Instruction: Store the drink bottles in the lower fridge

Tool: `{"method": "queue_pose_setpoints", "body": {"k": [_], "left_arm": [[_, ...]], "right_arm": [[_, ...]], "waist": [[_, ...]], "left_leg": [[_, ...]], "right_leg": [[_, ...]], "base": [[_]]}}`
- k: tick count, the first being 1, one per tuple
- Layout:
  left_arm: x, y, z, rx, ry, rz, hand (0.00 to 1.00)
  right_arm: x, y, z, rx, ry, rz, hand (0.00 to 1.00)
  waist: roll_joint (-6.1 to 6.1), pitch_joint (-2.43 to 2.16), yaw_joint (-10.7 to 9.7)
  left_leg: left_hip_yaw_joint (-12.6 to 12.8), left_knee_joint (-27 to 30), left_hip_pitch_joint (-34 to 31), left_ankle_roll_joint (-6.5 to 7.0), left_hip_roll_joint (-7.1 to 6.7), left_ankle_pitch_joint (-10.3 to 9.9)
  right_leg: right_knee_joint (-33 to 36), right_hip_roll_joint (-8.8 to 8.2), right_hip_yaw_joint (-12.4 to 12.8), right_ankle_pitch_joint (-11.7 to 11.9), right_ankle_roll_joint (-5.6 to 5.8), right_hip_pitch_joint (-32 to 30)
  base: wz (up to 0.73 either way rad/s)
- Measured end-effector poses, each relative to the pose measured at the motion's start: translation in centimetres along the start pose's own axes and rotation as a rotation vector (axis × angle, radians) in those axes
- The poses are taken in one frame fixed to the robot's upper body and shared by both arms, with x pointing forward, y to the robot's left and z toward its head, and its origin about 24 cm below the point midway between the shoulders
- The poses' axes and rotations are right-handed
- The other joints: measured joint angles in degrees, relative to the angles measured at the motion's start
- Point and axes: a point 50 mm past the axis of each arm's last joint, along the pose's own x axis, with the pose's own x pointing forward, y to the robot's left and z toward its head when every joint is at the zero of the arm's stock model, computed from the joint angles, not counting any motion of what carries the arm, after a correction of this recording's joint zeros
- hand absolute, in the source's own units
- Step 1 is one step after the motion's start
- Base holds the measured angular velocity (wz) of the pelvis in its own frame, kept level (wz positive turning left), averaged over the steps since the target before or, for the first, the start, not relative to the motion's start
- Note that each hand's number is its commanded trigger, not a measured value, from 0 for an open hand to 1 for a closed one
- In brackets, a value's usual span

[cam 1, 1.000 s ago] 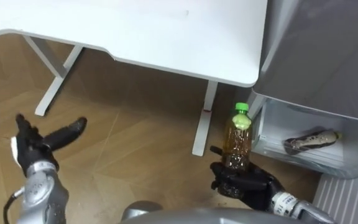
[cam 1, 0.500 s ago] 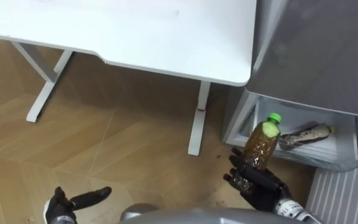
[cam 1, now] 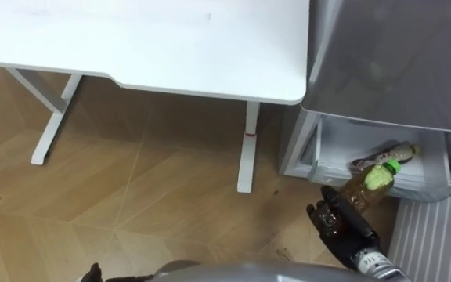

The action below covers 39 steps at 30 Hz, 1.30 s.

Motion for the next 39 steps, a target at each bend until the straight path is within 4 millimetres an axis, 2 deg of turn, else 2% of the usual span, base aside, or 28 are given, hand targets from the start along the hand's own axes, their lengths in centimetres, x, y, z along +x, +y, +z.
{"method": "queue_pose_setpoints", "body": {"k": [4,8,17,25,35,37,39], "left_arm": [[0.1,-0.9,0.5,0.062,-0.021,-0.019,0.0],[0.1,-0.9,0.6,0.1,-0.027,-0.02,0.0],[-0.1,-0.4,-1.0,0.114,0.024,-0.008,0.0],[-0.1,-0.2,-1.8,0.219,0.078,-0.018,0.0],[-0.1,0.3,-2.0,0.256,0.11,-0.016,0.0],[-0.2,0.3,-2.1,0.258,0.115,-0.017,0.0],[-0.2,0.2,-1.9,0.257,0.107,-0.02,0.0]], "right_arm": [[0.1,-0.3,0.2,0.074,-0.032,-0.057,1.0],[0.5,0.3,1.0,0.126,-0.079,-0.065,1.0],[1.4,2.5,2.5,0.214,-0.171,-0.021,1.0],[2.1,4.2,3.2,0.276,-0.195,0.006,1.0],[1.9,4.0,4.1,0.394,-0.246,-0.018,1.0],[1.8,3.9,4.6,0.416,-0.267,-0.016,1.0],[1.9,4.2,5.3,0.415,-0.284,-0.013,1.0]], "waist": [[0.21,-0.02,-0.38],[0.36,-0.03,-0.68],[0.32,0.0,-0.68],[-0.09,-0.03,-0.98],[0.24,-0.05,-1.21],[0.55,0.05,-1.1],[0.96,-0.04,-1.39]], "left_leg": [[0.11,-0.04,-0.05,0.0,0.03,0.0],[0.53,0.03,0.01,0.0,0.08,0.0],[1.09,0.09,-0.01,0.0,0.13,0.0],[1.07,0.38,-0.83,0.01,-0.01,0.0],[0.93,1.16,-0.6,0.02,-0.07,0.01],[0.77,1.22,-0.82,0.01,-0.11,-0.01],[0.29,1.81,-2.13,0.03,-0.16,-0.02]], "right_leg": [[0.02,0.02,0.1,0.0,0.0,0.01],[0.14,0.03,0.53,0.01,-0.01,-0.18],[0.17,0.04,0.98,0.01,-0.01,-0.59],[-0.14,-0.08,0.87,-0.13,0.19,-1.09],[-0.14,-0.25,-0.38,-0.22,0.31,-0.04],[0.0,-0.31,-0.54,-0.64,0.26,-0.31],[0.7,-0.41,-0.94,-0.92,0.31,-1.4]], "base": [[0.0],[-0.05],[-0.02],[0.0],[0.07],[0.07],[0.13]]}}
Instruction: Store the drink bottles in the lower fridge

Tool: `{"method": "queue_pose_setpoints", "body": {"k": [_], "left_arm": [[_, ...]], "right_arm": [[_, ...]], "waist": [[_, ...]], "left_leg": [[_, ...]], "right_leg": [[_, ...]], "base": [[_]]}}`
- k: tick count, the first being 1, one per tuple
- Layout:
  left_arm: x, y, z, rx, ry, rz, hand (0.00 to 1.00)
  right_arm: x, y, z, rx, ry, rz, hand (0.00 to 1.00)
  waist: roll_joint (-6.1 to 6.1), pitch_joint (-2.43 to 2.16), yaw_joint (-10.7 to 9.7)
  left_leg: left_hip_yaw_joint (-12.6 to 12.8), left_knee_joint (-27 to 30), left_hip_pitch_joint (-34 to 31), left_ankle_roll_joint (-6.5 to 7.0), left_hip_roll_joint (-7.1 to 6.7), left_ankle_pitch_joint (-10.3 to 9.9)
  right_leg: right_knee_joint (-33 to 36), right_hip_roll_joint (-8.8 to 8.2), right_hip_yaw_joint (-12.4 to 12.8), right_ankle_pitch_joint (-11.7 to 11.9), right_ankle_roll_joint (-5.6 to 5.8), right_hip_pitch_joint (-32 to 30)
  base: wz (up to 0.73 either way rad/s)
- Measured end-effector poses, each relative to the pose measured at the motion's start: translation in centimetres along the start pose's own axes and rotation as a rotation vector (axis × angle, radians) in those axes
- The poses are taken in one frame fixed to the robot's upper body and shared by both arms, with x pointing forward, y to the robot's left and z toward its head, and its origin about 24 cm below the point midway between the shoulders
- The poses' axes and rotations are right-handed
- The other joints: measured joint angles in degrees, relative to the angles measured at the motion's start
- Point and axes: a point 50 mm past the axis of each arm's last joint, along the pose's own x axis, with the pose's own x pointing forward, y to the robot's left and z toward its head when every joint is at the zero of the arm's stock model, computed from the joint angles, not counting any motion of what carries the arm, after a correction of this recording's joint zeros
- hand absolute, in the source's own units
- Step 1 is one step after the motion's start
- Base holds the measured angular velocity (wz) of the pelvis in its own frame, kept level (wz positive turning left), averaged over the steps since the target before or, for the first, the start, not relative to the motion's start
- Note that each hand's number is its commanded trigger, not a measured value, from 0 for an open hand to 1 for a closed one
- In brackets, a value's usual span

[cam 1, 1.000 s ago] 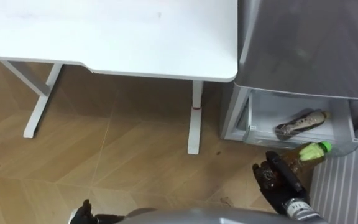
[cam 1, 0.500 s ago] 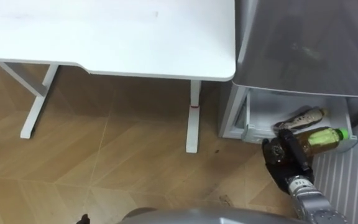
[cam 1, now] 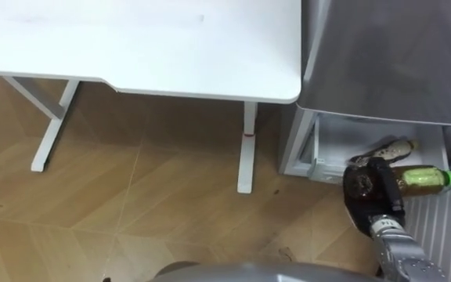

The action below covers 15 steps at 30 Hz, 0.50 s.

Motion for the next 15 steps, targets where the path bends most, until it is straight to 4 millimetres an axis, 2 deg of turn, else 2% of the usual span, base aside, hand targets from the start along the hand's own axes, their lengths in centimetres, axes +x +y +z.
{"method": "queue_pose_setpoints", "body": {"k": [3,5,8,10,11,13,15], "left_arm": [[0.0,0.0,0.3,0.0,-0.009,-0.01,0.0],[0.1,-0.1,0.8,0.002,-0.021,-0.015,0.0],[0.4,-0.2,2.3,0.026,-0.055,-0.019,0.0],[0.6,0.2,4.5,0.029,-0.109,-0.009,0.0],[0.6,0.3,4.9,0.03,-0.121,-0.005,0.0],[0.7,0.5,5.9,0.035,-0.15,0.002,0.0],[0.8,0.8,6.4,0.043,-0.153,0.005,0.0]], "right_arm": [[0.9,1.6,0.8,0.036,-0.04,0.02,1.0],[1.8,3.0,1.0,0.058,-0.066,0.04,1.0],[3.5,6.2,1.0,0.088,-0.074,0.068,1.0],[4.4,8.1,1.1,0.092,-0.078,0.071,1.0],[4.6,8.5,1.0,0.097,-0.075,0.072,1.0],[5.1,10.1,0.4,0.095,-0.046,0.086,1.0],[5.2,10.6,0.5,0.095,-0.045,0.084,1.0]], "waist": [[0.82,-0.08,-0.59],[0.96,-0.13,-0.61],[1.04,0.09,-0.26],[1.21,0.52,0.1],[1.23,0.68,0.16],[0.67,1.39,1.34],[0.19,1.69,1.91]], "left_leg": [[-1.06,1.58,-2.59,0.11,-0.25,0.08],[-1.31,1.92,-4.24,0.33,-0.51,0.48],[-1.76,3.14,-8.15,0.55,-0.97,1.06],[-2.66,5.0,-12.02,0.71,-1.15,1.3],[-2.71,5.53,-12.95,0.73,-1.16,1.35],[-2.5,7.5,-16.89,0.77,-1.26,1.4],[-2.52,9.12,-19.93,0.78,-1.23,1.41]], "right_leg": [[1.45,-0.4,-1.3,-0.11,-0.16,-2.0],[3.42,-0.86,-1.37,-0.62,-0.26,-4.02],[6.62,-1.7,-1.5,-1.01,-0.33,-8.63],[8.34,-1.99,-2.14,-1.06,-0.42,-11.86],[8.78,-2.05,-2.23,-1.09,-0.46,-12.64],[11.96,-2.65,-2.07,-1.52,-0.88,-17.13],[13.61,-2.84,-2.01,-1.63,-1.03,-20.1]], "base": [[0.19],[0.13],[0.09],[0.22],[0.16],[-0.02],[0.03]]}}
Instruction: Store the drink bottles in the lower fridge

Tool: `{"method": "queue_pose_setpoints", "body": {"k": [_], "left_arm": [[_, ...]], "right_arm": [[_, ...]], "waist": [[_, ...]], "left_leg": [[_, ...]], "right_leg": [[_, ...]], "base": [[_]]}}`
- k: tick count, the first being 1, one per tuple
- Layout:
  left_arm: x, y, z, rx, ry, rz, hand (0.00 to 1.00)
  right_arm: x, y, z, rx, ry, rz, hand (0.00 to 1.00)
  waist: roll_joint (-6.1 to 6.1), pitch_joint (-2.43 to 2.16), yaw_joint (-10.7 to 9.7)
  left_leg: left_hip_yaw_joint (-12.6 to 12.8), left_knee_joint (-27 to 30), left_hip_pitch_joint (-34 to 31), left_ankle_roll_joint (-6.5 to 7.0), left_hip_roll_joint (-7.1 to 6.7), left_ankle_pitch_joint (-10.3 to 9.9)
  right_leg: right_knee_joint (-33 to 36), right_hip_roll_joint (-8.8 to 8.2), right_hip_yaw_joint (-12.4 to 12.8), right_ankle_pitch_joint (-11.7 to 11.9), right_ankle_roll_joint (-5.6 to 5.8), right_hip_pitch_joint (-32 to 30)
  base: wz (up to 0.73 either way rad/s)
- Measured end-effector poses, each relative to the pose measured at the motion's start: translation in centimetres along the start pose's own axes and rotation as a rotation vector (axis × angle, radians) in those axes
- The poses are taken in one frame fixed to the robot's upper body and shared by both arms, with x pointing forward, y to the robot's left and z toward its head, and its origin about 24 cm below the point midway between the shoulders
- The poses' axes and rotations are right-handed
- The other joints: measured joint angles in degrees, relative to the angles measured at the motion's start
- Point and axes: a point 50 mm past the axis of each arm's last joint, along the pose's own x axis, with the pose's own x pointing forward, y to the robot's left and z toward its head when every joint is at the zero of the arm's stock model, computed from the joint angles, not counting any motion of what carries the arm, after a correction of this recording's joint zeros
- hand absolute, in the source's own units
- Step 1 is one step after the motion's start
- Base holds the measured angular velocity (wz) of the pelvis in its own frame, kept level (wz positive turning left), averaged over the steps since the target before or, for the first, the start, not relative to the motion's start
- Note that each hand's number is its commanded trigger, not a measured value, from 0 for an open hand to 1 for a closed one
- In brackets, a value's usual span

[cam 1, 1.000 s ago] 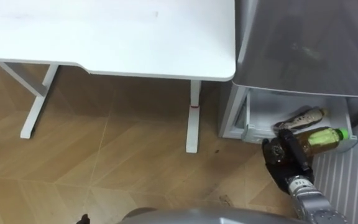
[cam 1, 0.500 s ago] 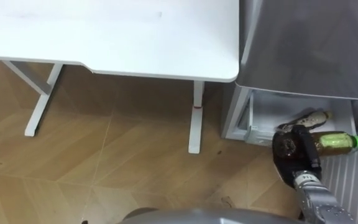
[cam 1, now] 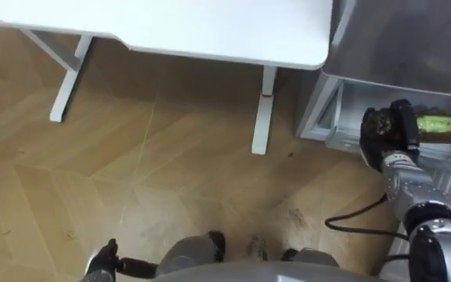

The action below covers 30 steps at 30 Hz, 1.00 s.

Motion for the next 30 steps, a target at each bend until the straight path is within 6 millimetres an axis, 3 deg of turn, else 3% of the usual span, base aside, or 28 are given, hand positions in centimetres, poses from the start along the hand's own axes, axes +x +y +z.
{"method": "queue_pose_setpoints", "body": {"k": [4,7,12,15,26,27,28,30], "left_arm": [[0.2,0.2,1.4,0.056,-0.032,-0.006,0.0],[0.3,0.4,2.1,0.076,-0.051,-0.003,0.0],[0.5,1.1,3.1,0.085,-0.074,0.007,0.0],[0.5,1.7,3.1,0.092,-0.073,0.021,0.0],[0.4,1.5,3.4,0.091,-0.108,0.006,0.0],[0.4,1.5,3.4,0.076,-0.11,0.004,0.0],[0.4,1.5,3.4,0.066,-0.111,0.003,0.0],[0.4,1.5,3.4,0.054,-0.11,0.002,0.0]], "right_arm": [[0.4,1.6,0.9,-0.026,-0.015,0.017,1.0],[0.7,3.6,1.1,-0.048,-0.004,0.052,1.0],[0.8,7.4,2.8,-0.077,-0.043,0.112,1.0],[0.7,8.8,3.6,-0.088,-0.064,0.139,1.0],[0.7,8.5,4.5,-0.184,-0.086,0.081,1.0],[0.7,8.7,4.6,-0.185,-0.091,0.079,0.75],[0.6,9.1,4.8,-0.184,-0.097,0.085,0.0],[0.5,10.0,5.2,-0.185,-0.108,0.104,0.0]], "waist": [[-0.61,0.39,1.51],[-1.1,0.7,1.22],[-1.29,0.74,1.59],[-1.34,0.74,1.88],[-1.27,0.68,3.8],[-1.23,0.65,4.04],[-1.24,0.65,4.0],[-1.26,0.67,4.15]], "left_leg": [[0.12,4.81,-8.1,0.13,-0.15,-0.01],[-0.07,7.69,-12.7,0.29,-0.67,0.09],[-0.04,9.38,-17.42,0.53,-1.74,0.83],[-0.05,10.2,-19.38,0.51,-1.76,0.86],[1.19,10.01,-20.41,0.61,-1.74,0.93],[1.42,9.73,-20.38,0.67,-1.75,0.97],[1.61,9.35,-20.28,0.93,-1.8,1.15],[1.83,9.22,-20.28,1.0,-1.81,1.2]], "right_leg": [[5.05,-0.97,-0.07,-1.04,-0.4,-7.63],[9.13,-2.14,-0.01,-2.44,-0.66,-12.56],[14.0,-3.97,0.34,-3.5,-0.95,-18.31],[14.85,-4.01,0.52,-3.52,-1.04,-20.29],[14.86,-4.38,0.96,-3.42,-1.1,-21.88],[14.85,-4.51,0.94,-3.43,-1.08,-21.92],[14.79,-4.69,0.86,-3.43,-1.07,-21.93],[14.81,-4.74,0.98,-3.41,-1.03,-22.07]], "base": [[0.12],[0.12],[0.1],[0.0],[-0.01],[0.04],[0.05],[0.0]]}}
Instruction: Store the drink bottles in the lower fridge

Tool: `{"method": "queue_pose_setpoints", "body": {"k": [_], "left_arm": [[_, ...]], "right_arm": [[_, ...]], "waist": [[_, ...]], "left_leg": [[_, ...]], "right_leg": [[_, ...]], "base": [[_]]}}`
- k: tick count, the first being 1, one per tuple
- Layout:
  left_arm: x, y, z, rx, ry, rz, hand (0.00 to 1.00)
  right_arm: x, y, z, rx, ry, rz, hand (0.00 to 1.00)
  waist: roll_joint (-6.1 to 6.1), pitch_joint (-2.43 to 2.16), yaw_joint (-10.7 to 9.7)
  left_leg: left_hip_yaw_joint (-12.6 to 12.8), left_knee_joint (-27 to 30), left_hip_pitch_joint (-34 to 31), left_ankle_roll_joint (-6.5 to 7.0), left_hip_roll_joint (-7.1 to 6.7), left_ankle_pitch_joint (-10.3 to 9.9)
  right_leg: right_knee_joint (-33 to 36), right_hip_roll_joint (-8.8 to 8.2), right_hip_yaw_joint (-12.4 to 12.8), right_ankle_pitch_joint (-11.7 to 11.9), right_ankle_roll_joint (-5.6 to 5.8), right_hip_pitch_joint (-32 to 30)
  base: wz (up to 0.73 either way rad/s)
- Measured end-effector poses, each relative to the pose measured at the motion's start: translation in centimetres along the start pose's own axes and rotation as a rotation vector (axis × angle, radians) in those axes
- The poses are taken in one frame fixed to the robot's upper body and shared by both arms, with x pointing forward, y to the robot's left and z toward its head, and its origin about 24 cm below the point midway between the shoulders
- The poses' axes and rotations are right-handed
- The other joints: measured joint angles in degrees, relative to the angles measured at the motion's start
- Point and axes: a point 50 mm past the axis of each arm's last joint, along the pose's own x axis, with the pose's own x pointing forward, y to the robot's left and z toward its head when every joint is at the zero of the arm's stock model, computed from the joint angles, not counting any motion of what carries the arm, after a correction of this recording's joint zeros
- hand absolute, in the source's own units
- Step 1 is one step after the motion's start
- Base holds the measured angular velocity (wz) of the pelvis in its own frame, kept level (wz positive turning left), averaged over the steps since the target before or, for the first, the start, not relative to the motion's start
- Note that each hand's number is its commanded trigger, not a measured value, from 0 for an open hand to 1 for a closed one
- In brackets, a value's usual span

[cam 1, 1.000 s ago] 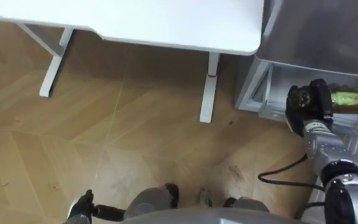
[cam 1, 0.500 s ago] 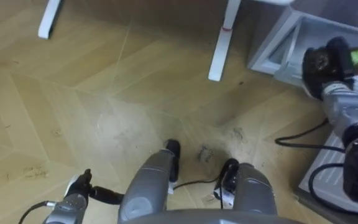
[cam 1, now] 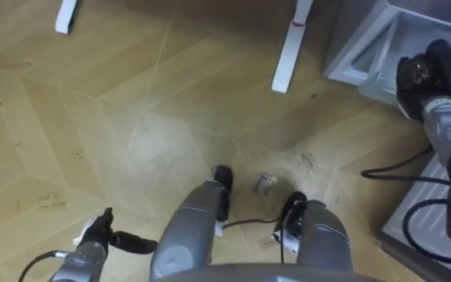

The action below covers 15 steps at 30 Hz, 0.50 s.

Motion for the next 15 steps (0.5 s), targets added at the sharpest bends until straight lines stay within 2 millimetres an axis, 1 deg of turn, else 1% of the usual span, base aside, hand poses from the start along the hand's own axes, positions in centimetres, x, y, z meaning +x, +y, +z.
{"method": "queue_pose_setpoints", "body": {"k": [1,2,6,9,15], "left_arm": [[0.0,-0.01,-0.02,0.0,0.001,0.0,0.0],[-0.02,0.0,-0.12,-0.004,0.004,0.0,0.0],[-0.03,-0.01,-0.3,-0.005,0.012,-0.002,0.0],[-0.03,-0.01,-0.25,-0.005,0.011,-0.005,0.0],[-0.03,0.39,-0.34,0.0,0.013,0.005,0.0]], "right_arm": [[0.03,0.54,0.4,-0.009,-0.009,0.007,0.0],[0.01,0.53,0.58,-0.034,-0.011,0.003,0.0],[0.03,1.05,0.8,-0.036,-0.016,0.016,0.0],[0.06,1.42,0.82,-0.033,-0.016,0.024,0.0],[0.05,1.27,0.81,-0.034,0.001,0.0,0.0]], "waist": [[-0.01,0.0,0.02],[-0.05,0.01,0.08],[-0.08,0.02,0.18],[-0.16,0.03,-0.21],[-0.7,0.01,-0.66]], "left_leg": [[0.18,-0.1,0.0,0.03,0.0,0.02],[0.39,-0.22,-0.01,0.04,0.01,0.03],[1.25,-0.81,0.03,0.11,0.04,0.11],[1.45,-0.94,-0.16,0.11,0.03,0.11],[1.68,-1.07,-0.08,0.14,0.03,0.12]], "right_leg": [[0.05,0.0,0.18,0.01,0.02,-0.17],[0.11,0.01,0.43,0.02,0.03,-0.41],[0.33,-0.06,1.28,0.03,0.03,-1.15],[0.3,-0.12,1.39,0.02,0.03,-1.52],[0.07,-0.14,1.4,0.02,0.04,-1.42]], "base": [[-0.07],[-0.08],[-0.08],[-0.02],[0.0]]}}
